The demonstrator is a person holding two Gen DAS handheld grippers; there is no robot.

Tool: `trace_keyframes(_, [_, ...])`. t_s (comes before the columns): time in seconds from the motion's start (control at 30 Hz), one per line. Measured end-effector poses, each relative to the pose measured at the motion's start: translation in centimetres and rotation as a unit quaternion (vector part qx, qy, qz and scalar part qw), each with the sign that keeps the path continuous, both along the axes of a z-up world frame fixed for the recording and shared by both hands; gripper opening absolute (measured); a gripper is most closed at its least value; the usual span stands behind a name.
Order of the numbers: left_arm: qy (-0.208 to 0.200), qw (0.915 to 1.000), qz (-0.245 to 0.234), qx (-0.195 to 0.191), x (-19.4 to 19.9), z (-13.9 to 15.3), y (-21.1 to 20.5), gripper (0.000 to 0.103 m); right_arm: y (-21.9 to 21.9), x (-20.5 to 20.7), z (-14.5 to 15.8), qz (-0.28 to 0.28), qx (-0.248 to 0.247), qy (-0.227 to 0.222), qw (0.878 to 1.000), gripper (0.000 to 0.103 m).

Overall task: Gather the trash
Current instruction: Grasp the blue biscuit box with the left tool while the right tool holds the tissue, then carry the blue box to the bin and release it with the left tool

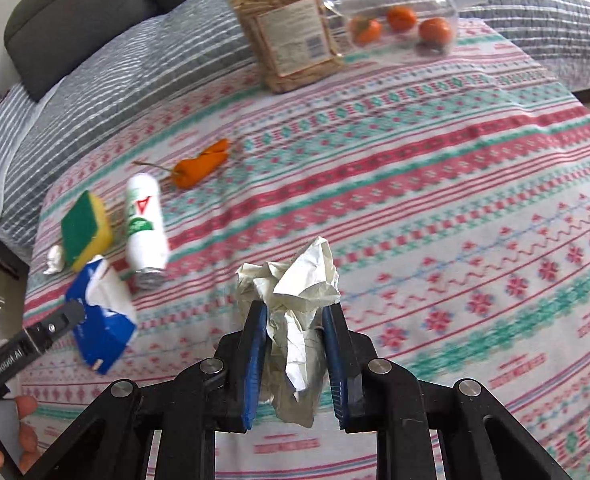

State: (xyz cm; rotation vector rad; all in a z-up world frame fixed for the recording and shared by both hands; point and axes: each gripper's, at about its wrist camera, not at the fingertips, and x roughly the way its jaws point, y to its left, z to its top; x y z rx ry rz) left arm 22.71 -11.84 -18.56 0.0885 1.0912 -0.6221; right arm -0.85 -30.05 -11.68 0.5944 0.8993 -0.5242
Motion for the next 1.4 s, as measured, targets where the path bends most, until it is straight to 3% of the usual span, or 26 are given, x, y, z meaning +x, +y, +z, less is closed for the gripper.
trace_keyframes(0.07, [-0.007,0.9999,0.005,0.007,0.0,-0.5,-0.4,0.077,-0.5,-0.3,-0.3,0.0,-0.004,0.007,1.0,0.025])
trace_keyframes(0.2, [-0.008,0.9998,0.01,0.018,0.3,-1.5,-1.1,0.063,-1.5,-1.0,-0.9,-0.001,-0.004,0.018,1.0,0.025])
trace_keyframes(0.4, [-0.03,0.9989,-0.001,0.036,0.0,-1.6,-1.8,0.06,-2.4,-1.9,-1.2,-0.003,-0.001,0.023,1.0,0.025])
trace_keyframes(0.7, [-0.013,0.9995,-0.021,0.021,-0.7,-0.6,-0.4,0.052,-2.4,-2.1,-0.6,-0.005,-0.002,0.02,1.0,0.025])
trace_keyframes(1.03, [-0.023,0.9993,-0.025,0.017,-1.0,1.6,4.7,0.052,0.4,-1.0,1.5,0.007,-0.016,0.006,1.0,0.025])
trace_keyframes(1.4, [-0.033,0.9992,0.013,0.017,1.4,3.8,13.6,0.052,6.1,2.9,2.3,0.053,-0.037,0.006,0.998,0.025])
